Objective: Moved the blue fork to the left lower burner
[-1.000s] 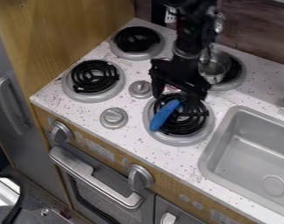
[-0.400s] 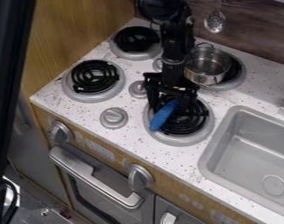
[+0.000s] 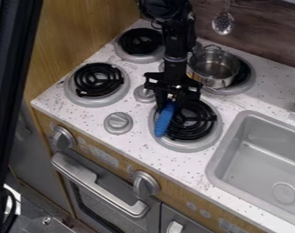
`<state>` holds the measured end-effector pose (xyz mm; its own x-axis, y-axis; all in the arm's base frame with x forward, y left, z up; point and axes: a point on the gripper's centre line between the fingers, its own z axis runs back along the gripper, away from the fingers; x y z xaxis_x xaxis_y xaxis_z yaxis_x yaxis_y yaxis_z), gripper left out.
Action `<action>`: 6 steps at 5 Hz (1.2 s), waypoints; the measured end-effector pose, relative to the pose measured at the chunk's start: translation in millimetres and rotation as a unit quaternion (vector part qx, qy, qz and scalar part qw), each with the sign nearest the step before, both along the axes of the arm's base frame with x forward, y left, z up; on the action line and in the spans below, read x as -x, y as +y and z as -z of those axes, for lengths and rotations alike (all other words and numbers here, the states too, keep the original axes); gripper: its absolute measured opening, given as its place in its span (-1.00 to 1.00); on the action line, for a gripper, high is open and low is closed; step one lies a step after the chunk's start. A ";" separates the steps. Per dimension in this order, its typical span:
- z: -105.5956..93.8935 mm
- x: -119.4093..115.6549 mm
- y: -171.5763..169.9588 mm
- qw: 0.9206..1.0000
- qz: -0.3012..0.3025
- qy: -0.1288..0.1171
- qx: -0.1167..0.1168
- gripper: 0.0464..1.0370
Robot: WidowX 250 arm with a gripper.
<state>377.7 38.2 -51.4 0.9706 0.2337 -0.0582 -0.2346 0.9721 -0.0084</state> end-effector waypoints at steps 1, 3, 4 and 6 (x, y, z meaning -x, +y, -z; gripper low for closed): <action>-1.2 -0.3 -0.4 1.000 0.017 0.001 -0.005 -0.43; -61.7 2.8 21.8 0.997 0.050 -0.045 -0.033 -0.43; -73.4 11.0 58.2 0.997 0.035 -0.044 -0.048 -0.43; -57.4 5.2 120.6 0.992 0.066 -0.032 -0.106 -0.43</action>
<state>372.4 158.8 6.0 0.9937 0.1041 0.0423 -0.1102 0.9757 0.1892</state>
